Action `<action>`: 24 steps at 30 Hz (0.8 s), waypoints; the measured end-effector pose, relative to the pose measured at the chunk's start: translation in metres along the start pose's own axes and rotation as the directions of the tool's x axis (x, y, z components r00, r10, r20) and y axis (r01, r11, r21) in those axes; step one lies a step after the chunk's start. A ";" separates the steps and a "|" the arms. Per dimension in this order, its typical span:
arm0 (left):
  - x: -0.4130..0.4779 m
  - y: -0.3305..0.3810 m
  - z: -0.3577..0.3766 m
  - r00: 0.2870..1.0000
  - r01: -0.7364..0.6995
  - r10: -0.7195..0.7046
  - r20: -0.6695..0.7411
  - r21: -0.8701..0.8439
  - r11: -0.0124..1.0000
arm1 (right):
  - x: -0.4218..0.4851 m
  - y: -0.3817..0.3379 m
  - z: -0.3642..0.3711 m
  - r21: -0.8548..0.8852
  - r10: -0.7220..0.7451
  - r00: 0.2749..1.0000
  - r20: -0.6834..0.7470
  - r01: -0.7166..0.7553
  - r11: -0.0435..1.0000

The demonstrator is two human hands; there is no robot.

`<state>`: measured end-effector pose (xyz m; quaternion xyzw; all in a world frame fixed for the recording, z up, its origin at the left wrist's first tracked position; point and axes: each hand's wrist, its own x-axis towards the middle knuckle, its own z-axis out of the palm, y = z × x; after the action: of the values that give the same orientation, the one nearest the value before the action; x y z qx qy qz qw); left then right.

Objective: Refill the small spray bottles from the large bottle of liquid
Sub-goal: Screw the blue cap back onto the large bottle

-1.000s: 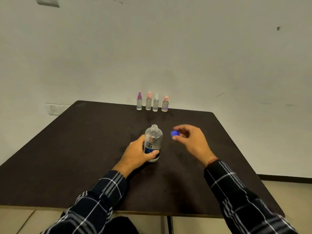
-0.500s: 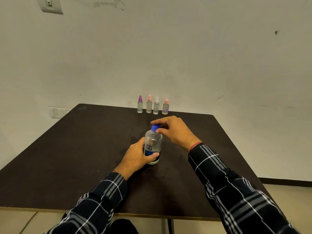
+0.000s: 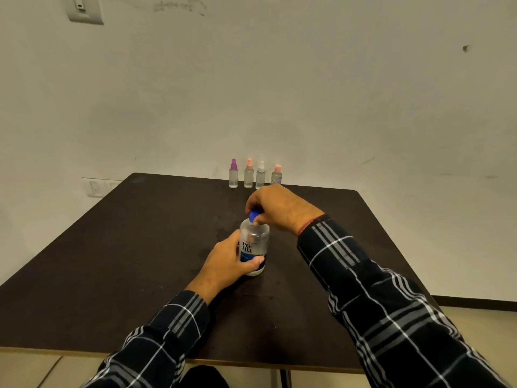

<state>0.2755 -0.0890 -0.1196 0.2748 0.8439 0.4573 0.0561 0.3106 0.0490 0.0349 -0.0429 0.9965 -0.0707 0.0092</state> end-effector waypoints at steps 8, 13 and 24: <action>0.000 -0.001 0.001 1.000 -0.022 0.022 -0.008 -0.009 1.000 | 0.003 -0.005 0.002 -0.129 0.103 0.994 -0.042 -0.108 0.986; 0.001 -0.001 0.002 1.000 -0.023 0.023 -0.002 -0.026 0.999 | 0.002 -0.006 0.014 -0.155 0.179 0.972 -0.156 -0.203 0.967; -0.001 0.005 -0.001 1.000 0.008 -0.008 0.014 0.005 1.000 | -0.008 0.000 0.038 0.175 0.303 0.925 -0.228 -0.267 0.948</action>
<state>0.2778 -0.0877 -0.1151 0.2750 0.8457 0.4530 0.0631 0.3192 0.0446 -0.0025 0.1128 0.9776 -0.1437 -0.1041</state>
